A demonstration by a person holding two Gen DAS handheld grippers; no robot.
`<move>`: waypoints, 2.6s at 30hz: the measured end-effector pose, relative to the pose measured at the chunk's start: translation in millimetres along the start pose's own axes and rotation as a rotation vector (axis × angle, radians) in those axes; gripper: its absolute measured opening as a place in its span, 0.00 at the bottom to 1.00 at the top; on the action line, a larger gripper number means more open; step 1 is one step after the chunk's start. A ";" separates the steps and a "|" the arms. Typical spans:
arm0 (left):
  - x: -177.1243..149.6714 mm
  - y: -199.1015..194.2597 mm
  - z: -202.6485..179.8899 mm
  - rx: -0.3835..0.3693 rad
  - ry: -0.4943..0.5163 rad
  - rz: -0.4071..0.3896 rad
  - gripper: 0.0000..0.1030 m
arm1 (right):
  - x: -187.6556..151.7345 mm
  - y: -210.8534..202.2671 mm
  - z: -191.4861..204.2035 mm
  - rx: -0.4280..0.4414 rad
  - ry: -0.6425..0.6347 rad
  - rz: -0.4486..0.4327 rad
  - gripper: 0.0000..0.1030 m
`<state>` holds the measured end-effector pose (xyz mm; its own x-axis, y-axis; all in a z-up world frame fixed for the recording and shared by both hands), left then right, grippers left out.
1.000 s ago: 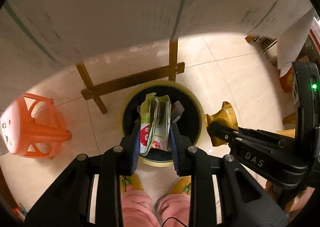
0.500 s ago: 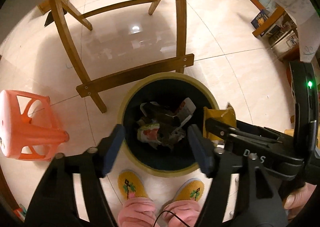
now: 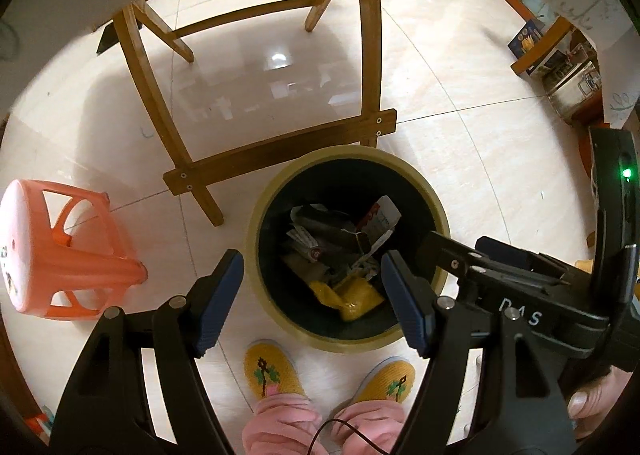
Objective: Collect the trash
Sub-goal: 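Raise both open tools back above the table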
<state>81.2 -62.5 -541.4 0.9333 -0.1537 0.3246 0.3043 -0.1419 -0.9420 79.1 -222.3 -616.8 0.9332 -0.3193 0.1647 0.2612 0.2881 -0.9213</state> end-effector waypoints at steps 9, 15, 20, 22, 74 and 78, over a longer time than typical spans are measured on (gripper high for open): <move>6.2 -48.7 -6.2 -0.007 -0.005 -0.002 0.67 | -1.6 -54.3 12.3 -0.012 -0.014 -0.022 0.76; 17.6 -110.4 -13.1 -0.012 -0.002 -0.022 0.67 | 0.4 -112.6 29.7 -0.006 -0.013 -0.047 0.76; 35.4 -173.4 -16.7 -0.014 -0.016 -0.052 0.67 | 2.3 -171.9 49.0 0.005 -0.013 -0.069 0.76; 43.6 -198.9 -17.4 -0.014 -0.026 -0.069 0.67 | 3.0 -199.0 58.7 0.013 -0.013 -0.078 0.76; 326.9 -521.7 1.9 -0.069 -0.046 -0.384 0.70 | 233.5 -582.4 182.6 0.075 -0.086 -0.481 0.76; 362.9 -505.6 2.5 -0.098 -0.014 -0.356 0.70 | 263.3 -582.8 186.2 0.057 -0.038 -0.499 0.76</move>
<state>266.5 -44.0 52.4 0.7746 -0.0646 0.6291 0.5916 -0.2776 -0.7570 218.6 -306.1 29.1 0.6993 -0.3980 0.5938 0.6898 0.1577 -0.7066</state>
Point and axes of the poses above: each gripper's, at about its wrist camera, not at the fingertips, and y roughly the way its jaws point, z to its left, x to its top, the point moved 7 cm from there along y, roughly the way its jaws point, and after that the axes turned 2 degrees about -z, right-handed, at the moved point
